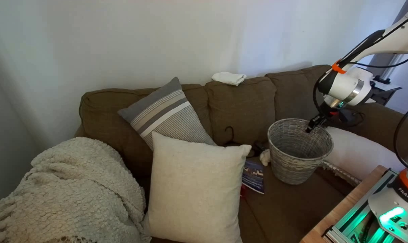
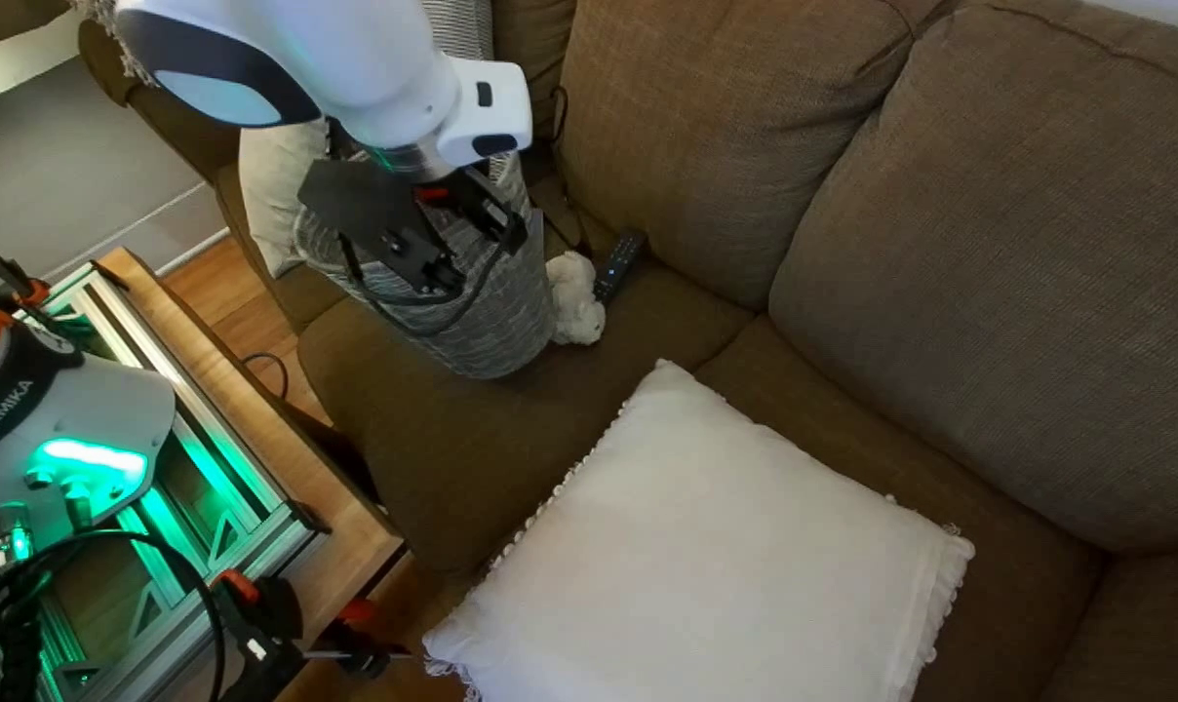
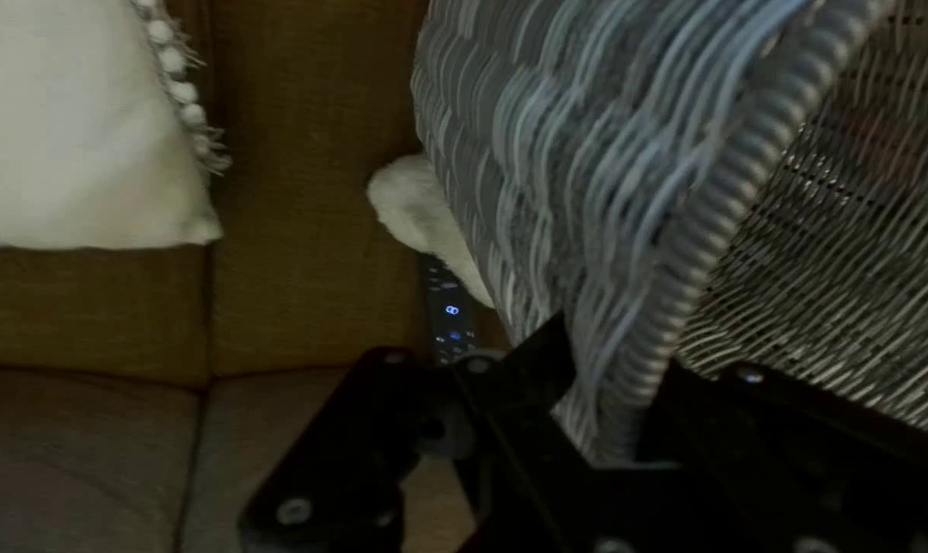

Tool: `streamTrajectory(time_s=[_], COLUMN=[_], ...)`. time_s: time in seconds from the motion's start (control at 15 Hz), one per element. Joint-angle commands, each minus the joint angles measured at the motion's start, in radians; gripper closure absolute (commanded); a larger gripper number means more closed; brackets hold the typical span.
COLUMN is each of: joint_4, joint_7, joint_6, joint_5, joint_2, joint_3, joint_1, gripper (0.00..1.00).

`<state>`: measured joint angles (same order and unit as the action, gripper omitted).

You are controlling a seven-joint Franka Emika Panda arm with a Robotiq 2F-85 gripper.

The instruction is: Move the basket forward

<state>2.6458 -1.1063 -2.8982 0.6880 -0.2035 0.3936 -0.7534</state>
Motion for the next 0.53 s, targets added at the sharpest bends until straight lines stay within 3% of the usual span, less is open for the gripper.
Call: streamTrajectory(time_s=[0.0, 0.2, 0.27, 0.33, 0.47], joint_4=[0.116, 0.154, 0.111, 0.124, 0.127], joint_7=[-0.222, -0.204, -0.144, -0.139, -0.165], joint_6=[0.178, 0.257, 0.264, 0.269, 0.234], joint_5=[0.190, 0.146, 0.063, 0.052, 0.071], joint_2=[0.218, 0.223, 0.161, 0.160, 0.128], joint_3=[0.141, 0.145, 0.135, -0.056, -0.135], joint_1=[-0.048, -0.009, -0.008, 0.191, 0.294], gripper=[0.98, 0.98, 0.98, 0.98, 0.98])
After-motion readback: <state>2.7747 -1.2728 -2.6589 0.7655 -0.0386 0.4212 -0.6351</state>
